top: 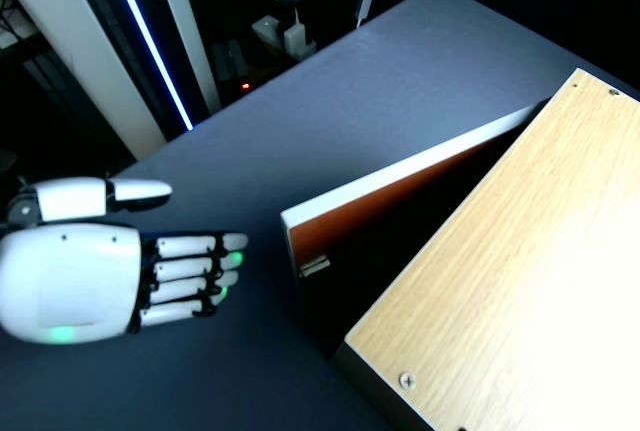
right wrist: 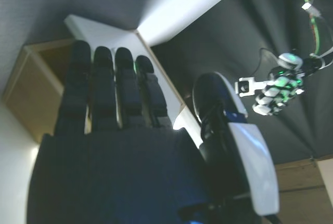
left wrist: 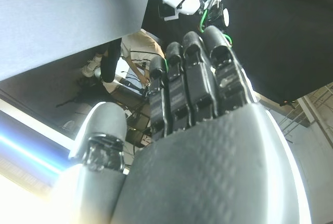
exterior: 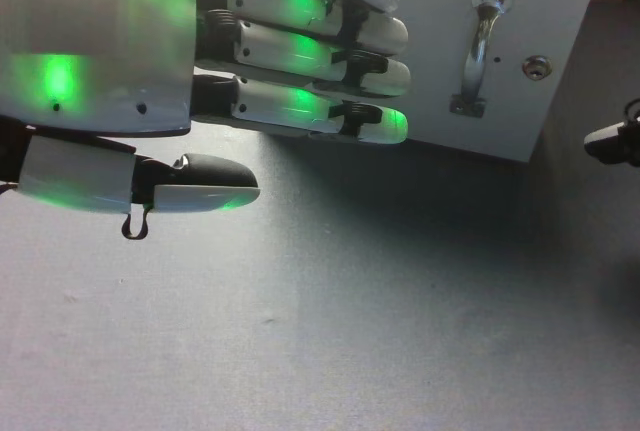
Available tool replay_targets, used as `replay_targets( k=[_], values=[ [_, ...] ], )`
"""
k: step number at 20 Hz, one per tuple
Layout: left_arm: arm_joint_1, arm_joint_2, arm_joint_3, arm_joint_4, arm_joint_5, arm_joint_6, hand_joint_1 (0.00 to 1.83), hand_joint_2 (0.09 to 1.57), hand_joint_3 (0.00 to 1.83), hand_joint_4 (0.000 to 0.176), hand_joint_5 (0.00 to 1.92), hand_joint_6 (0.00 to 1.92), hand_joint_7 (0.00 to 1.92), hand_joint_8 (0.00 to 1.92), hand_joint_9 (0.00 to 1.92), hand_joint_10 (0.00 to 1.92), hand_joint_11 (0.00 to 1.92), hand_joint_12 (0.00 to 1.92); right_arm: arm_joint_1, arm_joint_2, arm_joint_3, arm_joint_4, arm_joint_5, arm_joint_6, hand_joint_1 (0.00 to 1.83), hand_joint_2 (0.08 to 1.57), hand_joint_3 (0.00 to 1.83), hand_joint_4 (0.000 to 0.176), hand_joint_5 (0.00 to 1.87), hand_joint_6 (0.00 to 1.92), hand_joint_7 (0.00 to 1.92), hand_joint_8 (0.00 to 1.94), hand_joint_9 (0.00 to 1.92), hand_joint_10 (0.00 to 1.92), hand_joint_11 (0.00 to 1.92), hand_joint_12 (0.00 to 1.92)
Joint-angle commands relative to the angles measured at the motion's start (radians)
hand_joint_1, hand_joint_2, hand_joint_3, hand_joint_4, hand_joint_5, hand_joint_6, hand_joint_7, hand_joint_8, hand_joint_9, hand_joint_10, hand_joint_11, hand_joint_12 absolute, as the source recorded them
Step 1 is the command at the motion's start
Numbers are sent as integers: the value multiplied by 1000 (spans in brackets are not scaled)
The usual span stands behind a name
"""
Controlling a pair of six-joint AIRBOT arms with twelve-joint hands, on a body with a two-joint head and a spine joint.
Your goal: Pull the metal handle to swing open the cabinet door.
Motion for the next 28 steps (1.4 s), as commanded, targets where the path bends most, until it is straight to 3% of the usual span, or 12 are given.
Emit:
replay_targets(
  k=[1,7,19,28],
  values=[
    [-11,5,-1,-97,-17,7,0,1571,174,0,364,4,354,4,312,4,0,704,6,17,1,64,50,3,0,1571,27,0,174,1,204,1,184,2,0,587],
    [-11,5,-1,-97,-17,7,0,1571,181,0,342,0,338,0,302,2,0,667,16,16,15,-9,20,2,0,1571,33,0,173,3,205,2,182,1,0,575],
    [-11,5,-1,-97,-17,7,0,1571,179,0,342,1,332,0,294,1,0,671,139,-43,83,-198,-129,-1,0,1571,31,0,191,1,215,1,189,1,0,594],
    [-11,5,-1,-97,-17,7,0,1571,170,0,338,1,331,0,298,0,0,675,165,-58,72,-192,-250,0,0,1571,48,0,169,0,207,0,183,0,0,574]
  ],
)
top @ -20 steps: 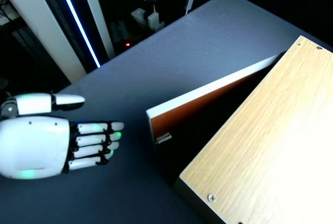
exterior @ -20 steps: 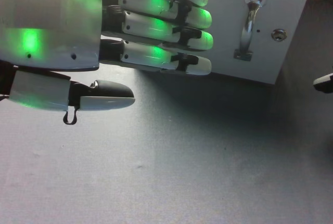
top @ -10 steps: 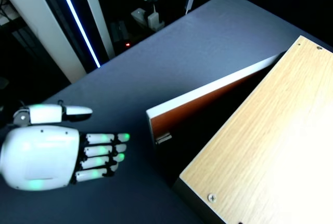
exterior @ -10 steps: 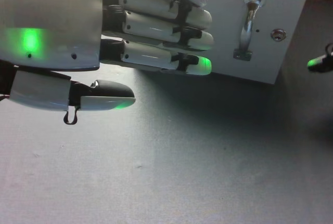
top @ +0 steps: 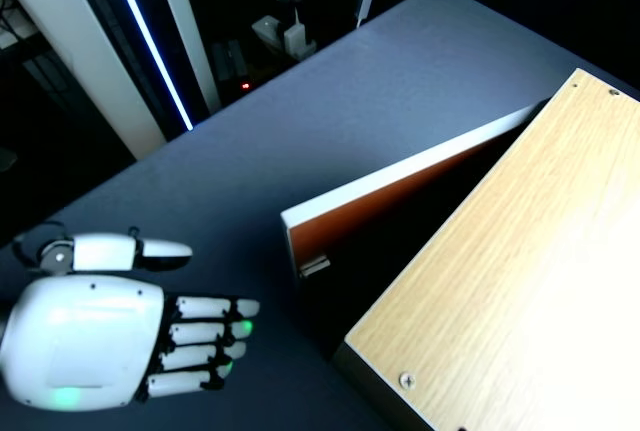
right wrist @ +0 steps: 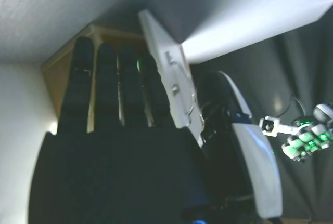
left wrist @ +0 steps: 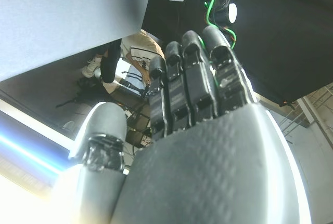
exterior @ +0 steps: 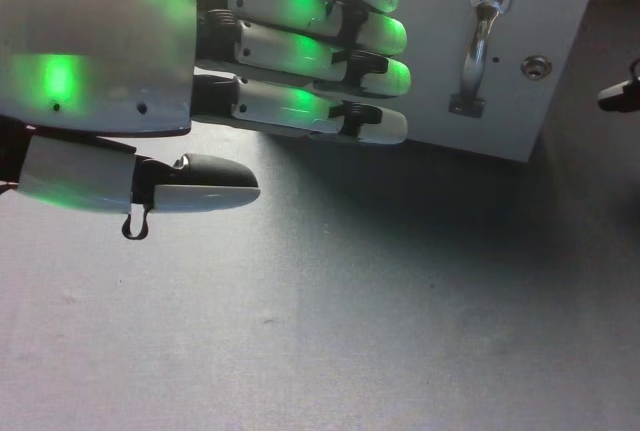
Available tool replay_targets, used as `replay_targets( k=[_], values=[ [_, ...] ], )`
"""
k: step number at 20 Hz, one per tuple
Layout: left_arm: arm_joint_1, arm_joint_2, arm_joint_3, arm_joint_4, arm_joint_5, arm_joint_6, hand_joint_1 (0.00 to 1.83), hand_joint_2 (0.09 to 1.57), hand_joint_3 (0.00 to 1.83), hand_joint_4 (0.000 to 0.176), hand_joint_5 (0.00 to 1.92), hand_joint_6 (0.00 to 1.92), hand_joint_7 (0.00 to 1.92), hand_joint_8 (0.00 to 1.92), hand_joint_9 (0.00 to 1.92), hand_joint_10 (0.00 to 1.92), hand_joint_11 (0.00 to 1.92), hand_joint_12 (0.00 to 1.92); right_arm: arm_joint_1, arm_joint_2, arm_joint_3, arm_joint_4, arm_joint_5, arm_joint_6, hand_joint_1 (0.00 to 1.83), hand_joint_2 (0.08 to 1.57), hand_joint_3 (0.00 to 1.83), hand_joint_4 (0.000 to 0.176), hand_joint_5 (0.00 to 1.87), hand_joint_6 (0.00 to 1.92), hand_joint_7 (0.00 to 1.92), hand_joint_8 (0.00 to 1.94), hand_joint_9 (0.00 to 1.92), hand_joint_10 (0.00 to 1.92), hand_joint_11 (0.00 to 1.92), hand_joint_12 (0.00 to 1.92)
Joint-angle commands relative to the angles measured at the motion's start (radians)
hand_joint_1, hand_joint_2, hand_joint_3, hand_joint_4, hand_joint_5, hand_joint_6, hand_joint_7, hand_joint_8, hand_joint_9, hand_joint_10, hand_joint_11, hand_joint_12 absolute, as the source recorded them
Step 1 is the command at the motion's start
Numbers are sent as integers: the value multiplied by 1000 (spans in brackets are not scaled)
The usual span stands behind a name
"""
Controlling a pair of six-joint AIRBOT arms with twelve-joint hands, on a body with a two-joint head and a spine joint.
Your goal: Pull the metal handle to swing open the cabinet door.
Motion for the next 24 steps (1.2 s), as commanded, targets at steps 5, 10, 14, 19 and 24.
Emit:
replay_targets(
  k=[5,10,14,19,24],
  values=[
    [-11,5,-1,-97,-17,7,0,1571,171,0,342,2,334,1,301,1,0,676,21,1,-34,107,-75,16,0,1571,54,0,170,2,204,1,180,1,0,551],
    [-11,5,-1,-97,-17,7,0,1571,175,0,347,2,344,3,313,3,0,691,35,-11,-65,185,-198,49,0,1571,56,0,172,2,206,2,184,1,0,559],
    [-11,5,-1,-97,-17,7,0,1571,168,0,347,1,342,1,308,1,0,679,46,-21,-89,227,-269,50,0,1571,55,0,178,2,214,3,190,3,0,575],
    [-11,5,-1,-97,-17,7,0,1571,172,0,348,1,341,0,306,0,0,679,46,-27,-117,276,-276,50,0,1571,60,0,180,1,214,2,191,2,0,573],
    [-11,5,-1,-97,-17,7,0,1571,176,0,339,0,333,0,303,1,0,678,43,-30,-142,333,-275,50,0,1571,115,0,178,1,204,1,182,0,0,552]
  ],
)
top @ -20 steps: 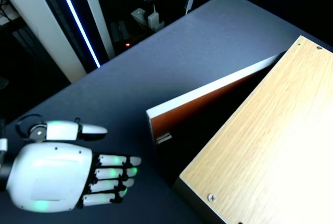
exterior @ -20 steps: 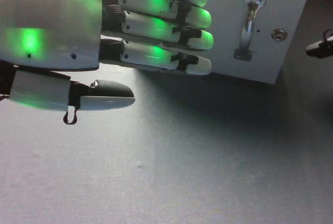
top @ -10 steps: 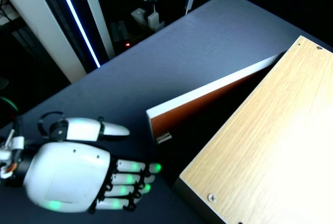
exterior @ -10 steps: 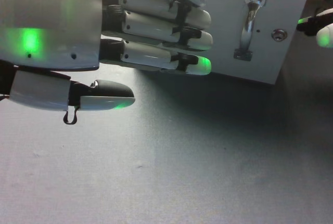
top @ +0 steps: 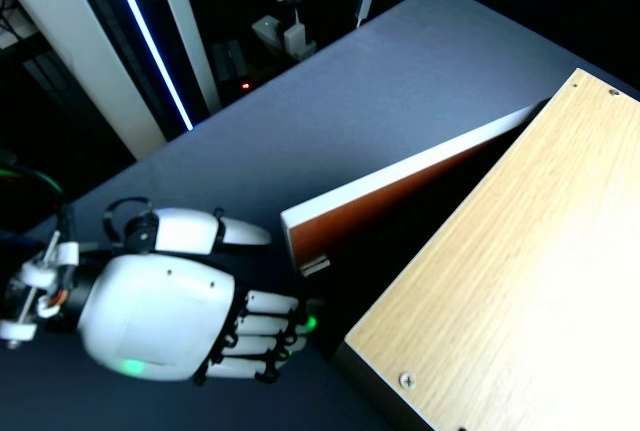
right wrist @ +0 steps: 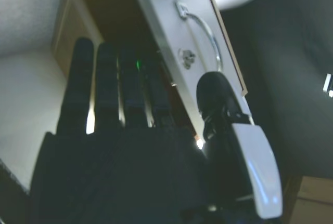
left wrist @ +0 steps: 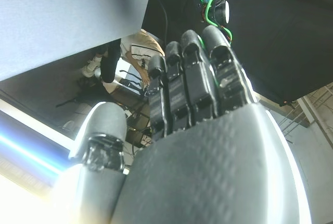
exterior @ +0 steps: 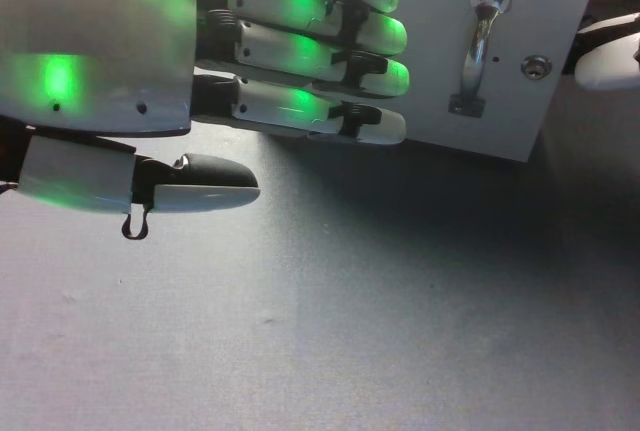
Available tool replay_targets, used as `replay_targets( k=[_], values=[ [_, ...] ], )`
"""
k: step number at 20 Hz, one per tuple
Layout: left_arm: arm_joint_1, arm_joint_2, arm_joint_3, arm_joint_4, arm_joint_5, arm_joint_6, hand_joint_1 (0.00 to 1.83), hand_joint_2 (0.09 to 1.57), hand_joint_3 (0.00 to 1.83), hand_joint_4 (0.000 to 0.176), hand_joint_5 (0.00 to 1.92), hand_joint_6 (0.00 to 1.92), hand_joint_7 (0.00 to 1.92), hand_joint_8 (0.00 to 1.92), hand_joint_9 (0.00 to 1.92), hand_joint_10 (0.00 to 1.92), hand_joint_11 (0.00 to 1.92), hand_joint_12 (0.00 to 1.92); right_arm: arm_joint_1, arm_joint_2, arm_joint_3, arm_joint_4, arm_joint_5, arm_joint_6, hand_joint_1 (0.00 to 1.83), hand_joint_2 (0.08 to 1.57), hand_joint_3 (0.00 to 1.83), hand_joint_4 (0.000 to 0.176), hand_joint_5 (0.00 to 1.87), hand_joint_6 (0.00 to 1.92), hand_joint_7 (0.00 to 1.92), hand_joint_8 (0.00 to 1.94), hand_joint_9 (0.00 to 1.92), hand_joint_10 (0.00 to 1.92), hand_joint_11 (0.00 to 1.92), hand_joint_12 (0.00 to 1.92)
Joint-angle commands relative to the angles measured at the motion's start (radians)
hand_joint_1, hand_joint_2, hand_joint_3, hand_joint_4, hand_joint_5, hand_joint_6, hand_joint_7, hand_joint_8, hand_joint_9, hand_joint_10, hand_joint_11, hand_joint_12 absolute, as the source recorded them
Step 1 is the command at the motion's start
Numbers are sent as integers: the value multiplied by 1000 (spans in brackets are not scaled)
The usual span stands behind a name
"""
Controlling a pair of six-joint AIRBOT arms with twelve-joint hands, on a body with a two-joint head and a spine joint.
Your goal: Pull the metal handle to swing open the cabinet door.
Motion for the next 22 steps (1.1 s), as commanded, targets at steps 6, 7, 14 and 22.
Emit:
replay_targets(
  k=[6,7,14,22],
  values=[
    [-11,5,-1,-97,-17,7,13,1571,217,0,319,1,319,0,287,0,0,641,-1,9,-16,57,63,5,0,1571,297,0,191,3,214,2,192,2,0,570],
    [-11,5,-1,-97,-17,7,17,1571,235,0,318,0,316,0,283,0,0,640,-2,10,-17,57,74,5,0,1571,318,0,196,3,217,2,195,2,0,574],
    [-11,5,-1,-97,-17,7,0,1567,322,0,332,1,327,1,293,1,0,654,-17,16,-31,54,163,5,0,1571,419,0,208,0,222,1,198,1,0,587],
    [-11,5,-1,-97,-17,7,0,1446,596,0,330,2,323,1,293,1,0,643,-34,24,-60,67,267,5,0,1564,412,0,193,0,214,0,190,0,0,589]
  ],
)
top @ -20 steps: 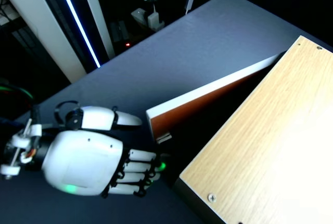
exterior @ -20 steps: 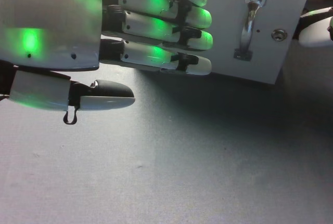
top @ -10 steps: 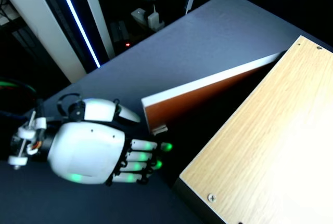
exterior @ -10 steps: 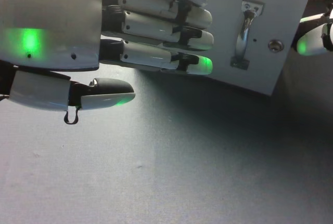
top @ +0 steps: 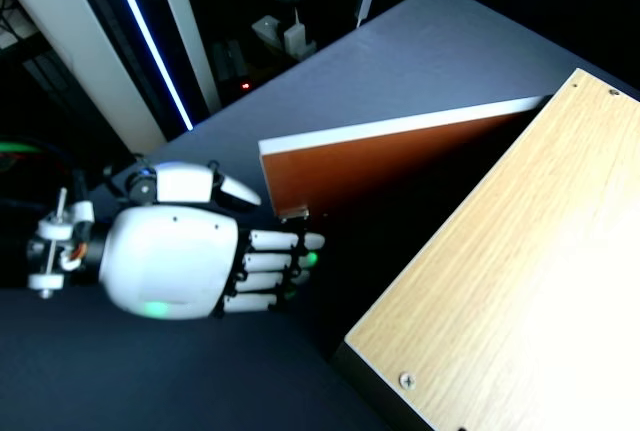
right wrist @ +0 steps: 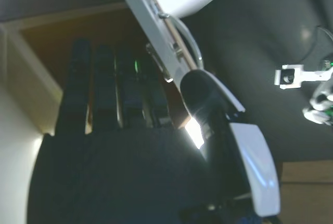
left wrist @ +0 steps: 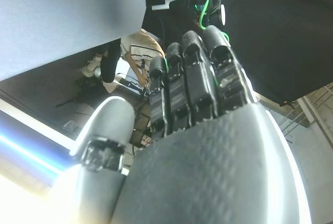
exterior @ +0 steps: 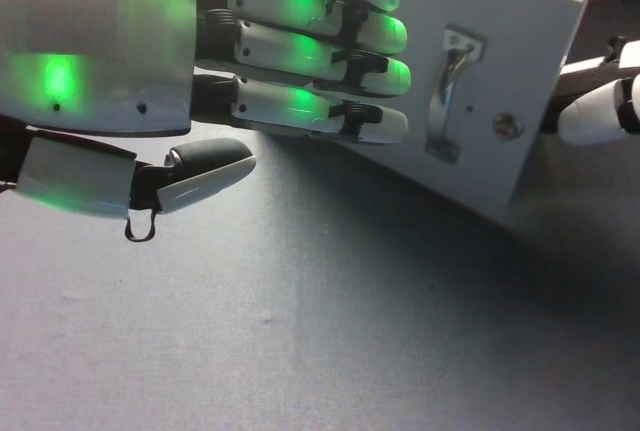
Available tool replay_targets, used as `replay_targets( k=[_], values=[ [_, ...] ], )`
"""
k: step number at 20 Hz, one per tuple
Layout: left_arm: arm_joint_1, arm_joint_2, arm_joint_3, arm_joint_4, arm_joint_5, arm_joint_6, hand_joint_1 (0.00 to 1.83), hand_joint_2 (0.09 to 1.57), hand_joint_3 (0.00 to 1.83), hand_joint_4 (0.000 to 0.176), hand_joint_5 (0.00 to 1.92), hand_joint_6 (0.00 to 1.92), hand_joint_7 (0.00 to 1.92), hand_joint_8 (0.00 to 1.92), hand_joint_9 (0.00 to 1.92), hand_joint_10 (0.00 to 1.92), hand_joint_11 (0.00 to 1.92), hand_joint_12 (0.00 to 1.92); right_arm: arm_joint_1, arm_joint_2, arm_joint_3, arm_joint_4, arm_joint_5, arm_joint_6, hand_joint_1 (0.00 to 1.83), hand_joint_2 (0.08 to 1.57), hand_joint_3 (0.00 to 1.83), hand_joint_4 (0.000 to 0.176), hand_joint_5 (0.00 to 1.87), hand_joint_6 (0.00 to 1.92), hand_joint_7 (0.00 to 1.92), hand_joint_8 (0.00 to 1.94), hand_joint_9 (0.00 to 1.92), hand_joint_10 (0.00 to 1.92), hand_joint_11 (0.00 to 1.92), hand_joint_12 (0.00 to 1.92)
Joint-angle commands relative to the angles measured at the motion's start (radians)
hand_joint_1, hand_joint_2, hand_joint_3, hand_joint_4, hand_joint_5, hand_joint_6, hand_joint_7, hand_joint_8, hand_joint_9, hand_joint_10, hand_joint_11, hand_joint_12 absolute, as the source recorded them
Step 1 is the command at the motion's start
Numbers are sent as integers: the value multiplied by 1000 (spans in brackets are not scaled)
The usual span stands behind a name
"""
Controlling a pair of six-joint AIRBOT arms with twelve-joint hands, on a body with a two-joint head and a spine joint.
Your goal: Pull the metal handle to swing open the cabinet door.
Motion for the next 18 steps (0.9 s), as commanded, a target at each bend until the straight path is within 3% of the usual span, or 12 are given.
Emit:
replay_targets(
  k=[1,10,13,15,18],
  values=[
    [-11,5,-1,-97,-17,7,0,1446,598,0,333,2,326,2,294,2,0,647,1,9,-5,71,62,5,0,1563,411,0,198,2,219,2,196,2,0,589],
    [-11,5,-1,-97,-17,7,0,1440,575,0,324,0,313,0,285,0,0,645,0,-26,-31,145,85,5,0,1553,416,0,203,1,222,1,198,1,0,593],
    [-11,5,-1,-97,-17,7,0,1482,422,0,319,0,314,0,287,0,0,658,0,-42,-30,169,108,0,0,1554,420,0,193,0,213,0,187,0,0,589],
    [-11,5,-1,-97,-17,7,8,1565,129,0,319,0,315,0,289,0,0,661,3,-55,-26,182,125,-7,0,1551,417,0,199,2,225,3,201,4,0,608],
    [-11,5,-1,-97,-17,7,26,1554,59,0,319,0,317,0,290,0,0,672,3,-74,-18,184,165,-48,0,1567,363,0,192,0,213,0,190,0,0,576]
  ],
)
